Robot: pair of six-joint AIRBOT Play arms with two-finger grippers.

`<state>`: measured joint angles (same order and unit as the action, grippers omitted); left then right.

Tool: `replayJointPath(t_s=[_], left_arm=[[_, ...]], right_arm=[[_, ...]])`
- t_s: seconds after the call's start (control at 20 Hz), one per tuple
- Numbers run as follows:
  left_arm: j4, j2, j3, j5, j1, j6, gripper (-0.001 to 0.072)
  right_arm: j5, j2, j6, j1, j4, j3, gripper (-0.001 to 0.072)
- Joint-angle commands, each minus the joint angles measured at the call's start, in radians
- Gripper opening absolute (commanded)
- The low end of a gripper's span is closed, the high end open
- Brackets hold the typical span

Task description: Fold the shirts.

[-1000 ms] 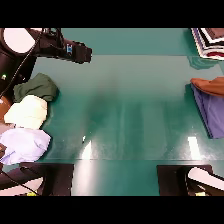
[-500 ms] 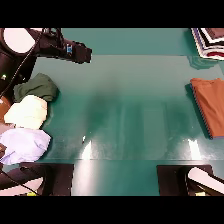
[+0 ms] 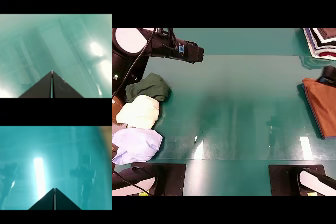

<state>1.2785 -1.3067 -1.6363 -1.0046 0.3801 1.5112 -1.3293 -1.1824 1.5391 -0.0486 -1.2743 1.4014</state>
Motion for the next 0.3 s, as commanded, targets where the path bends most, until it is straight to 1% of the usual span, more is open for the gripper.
replayJointPath(t_s=[0.0, 0.25], left_arm=[[-0.001, 0.0, 0.0, 0.002, 0.0, 0.0, 0.0025], [-0.001, 0.0, 0.0, 0.002, 0.0, 0.0, 0.0025]], right_arm=[[0.061, 0.001, -0.034, 0.172, 0.033, 0.0, 0.0019], [0.062, 0.001, -0.034, 0.225, 0.035, 0.0, 0.0019]])
